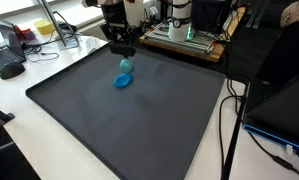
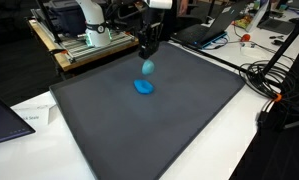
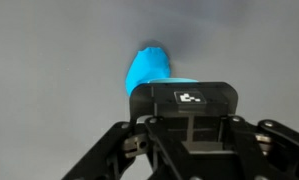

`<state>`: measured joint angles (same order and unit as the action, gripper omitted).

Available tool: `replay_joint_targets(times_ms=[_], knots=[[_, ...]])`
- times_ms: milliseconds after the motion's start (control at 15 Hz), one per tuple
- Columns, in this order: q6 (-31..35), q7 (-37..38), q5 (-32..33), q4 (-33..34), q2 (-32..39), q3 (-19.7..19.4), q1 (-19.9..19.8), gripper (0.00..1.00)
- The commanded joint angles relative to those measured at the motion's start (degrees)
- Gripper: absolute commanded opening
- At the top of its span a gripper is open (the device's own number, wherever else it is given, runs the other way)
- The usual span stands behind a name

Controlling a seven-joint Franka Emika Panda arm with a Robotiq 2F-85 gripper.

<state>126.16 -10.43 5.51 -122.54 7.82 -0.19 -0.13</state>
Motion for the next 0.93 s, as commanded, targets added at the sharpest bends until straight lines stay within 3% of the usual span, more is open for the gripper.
replay_joint_targets(times_ms=[0,400,867], knots=[[0.6,0.1,2.7,1.3,3.3,-0.1,0.0,0.22],[13.4,-2.6,6.0,-2.2,9.1,-0.4,-0.7,0.22],[11.1,-11.7,6.9,-3.5,9.6,-1.0,-2.4,0.22]])
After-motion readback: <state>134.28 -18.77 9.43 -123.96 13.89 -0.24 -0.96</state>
